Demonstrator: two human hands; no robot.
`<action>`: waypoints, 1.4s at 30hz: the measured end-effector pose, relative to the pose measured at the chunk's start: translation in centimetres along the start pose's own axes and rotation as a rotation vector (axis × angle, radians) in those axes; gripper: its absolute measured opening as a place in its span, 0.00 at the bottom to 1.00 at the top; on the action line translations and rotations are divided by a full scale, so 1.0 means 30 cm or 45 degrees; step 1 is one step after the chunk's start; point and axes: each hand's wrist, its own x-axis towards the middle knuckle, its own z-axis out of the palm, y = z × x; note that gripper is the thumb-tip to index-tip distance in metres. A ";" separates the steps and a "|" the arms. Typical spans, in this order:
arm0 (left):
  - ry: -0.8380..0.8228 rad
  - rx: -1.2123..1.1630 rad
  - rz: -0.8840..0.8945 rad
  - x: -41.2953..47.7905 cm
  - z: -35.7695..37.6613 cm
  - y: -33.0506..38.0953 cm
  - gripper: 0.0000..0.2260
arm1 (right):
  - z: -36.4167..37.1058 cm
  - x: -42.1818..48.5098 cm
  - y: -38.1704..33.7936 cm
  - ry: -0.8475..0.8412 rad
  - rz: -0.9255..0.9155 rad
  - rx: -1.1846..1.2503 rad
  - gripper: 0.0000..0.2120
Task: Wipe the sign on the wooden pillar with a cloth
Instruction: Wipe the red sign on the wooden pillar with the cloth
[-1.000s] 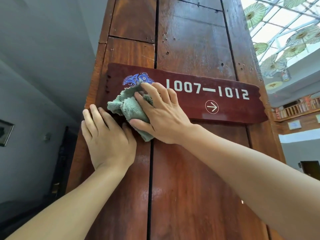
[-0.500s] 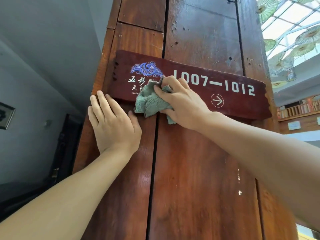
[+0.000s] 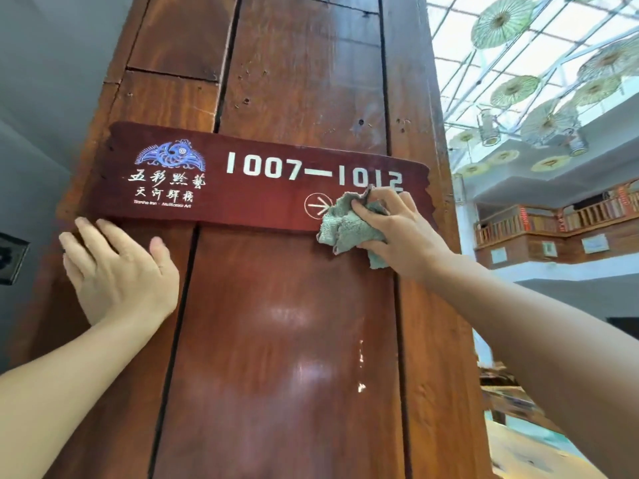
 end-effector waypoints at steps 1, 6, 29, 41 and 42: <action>-0.007 0.013 -0.002 -0.020 0.001 0.020 0.35 | -0.004 -0.023 0.037 -0.001 0.016 -0.001 0.32; -0.056 0.088 0.021 -0.112 -0.005 0.113 0.35 | -0.045 -0.130 0.232 -0.001 0.213 0.093 0.27; 0.090 -0.042 0.049 -0.214 0.098 0.209 0.37 | 0.037 0.167 0.130 0.417 0.801 0.342 0.36; 0.053 -0.071 0.073 -0.216 0.097 0.202 0.37 | 0.014 0.217 0.133 0.386 0.823 0.430 0.35; 0.053 -0.067 0.084 -0.218 0.100 0.198 0.37 | 0.002 0.240 0.138 0.397 0.837 0.444 0.35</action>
